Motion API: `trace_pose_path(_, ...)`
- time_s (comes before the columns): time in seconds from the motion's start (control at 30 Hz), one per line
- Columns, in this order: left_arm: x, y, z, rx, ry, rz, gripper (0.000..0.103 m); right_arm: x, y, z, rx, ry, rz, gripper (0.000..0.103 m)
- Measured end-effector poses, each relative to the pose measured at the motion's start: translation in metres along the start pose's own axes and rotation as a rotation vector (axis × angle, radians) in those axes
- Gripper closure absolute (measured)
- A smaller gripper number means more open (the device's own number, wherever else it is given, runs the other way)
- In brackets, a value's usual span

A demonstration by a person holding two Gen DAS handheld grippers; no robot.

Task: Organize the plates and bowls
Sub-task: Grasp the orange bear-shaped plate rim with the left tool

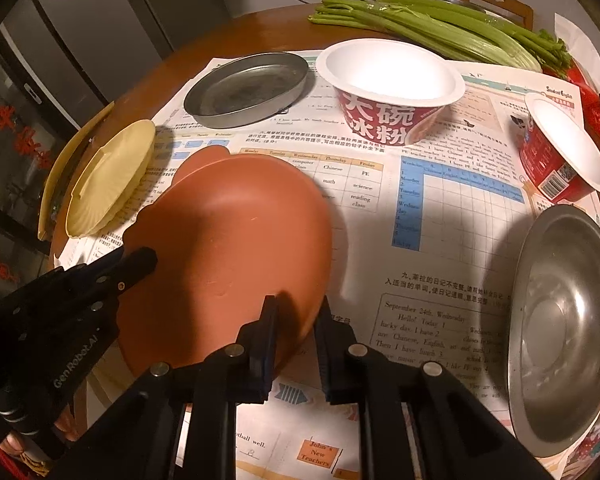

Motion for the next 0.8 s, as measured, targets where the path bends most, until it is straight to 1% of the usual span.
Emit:
trace_pose_path(0.13,-0.003,0.000,-0.004,0.001,-0.003,0.005,0.090,-0.001,0.000,-0.001,-0.004,0.007,-0.005,0.086)
trace_pose_path(0.3,-0.008,0.006,-0.008,-0.018,0.023,-0.003,0.090,-0.005,0.005,-0.003,0.002,0.010,-0.027,0.086)
trace_pose_path(0.43,-0.013,0.016,-0.020,-0.027,-0.002,-0.034,0.091,-0.013,0.015,-0.007,-0.015,0.013,-0.047,0.086)
trace_pose_path(0.63,-0.022,0.033,-0.036,-0.063,-0.040,-0.049,0.091,-0.029,0.035,-0.018,-0.021,-0.020,-0.091,0.086)
trace_pose_path(0.73,-0.022,0.042,-0.040,-0.090,-0.046,-0.061,0.091,-0.035,0.044,-0.013,-0.054,0.004,-0.096,0.086)
trace_pose_path(0.8,-0.025,0.049,-0.044,-0.102,-0.051,-0.064,0.091,-0.041,0.051,-0.010,-0.062,0.012,-0.104,0.086)
Point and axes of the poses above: each gripper's, at about its wrist camera, not at the fingertips, and z roughly the way its jaws point, y to its left, x to its underside, the point moved 8 cm from there along z, roughly the way its jaws point, and after that the axes turned 13 degrees about x, right-handed, at the moved point
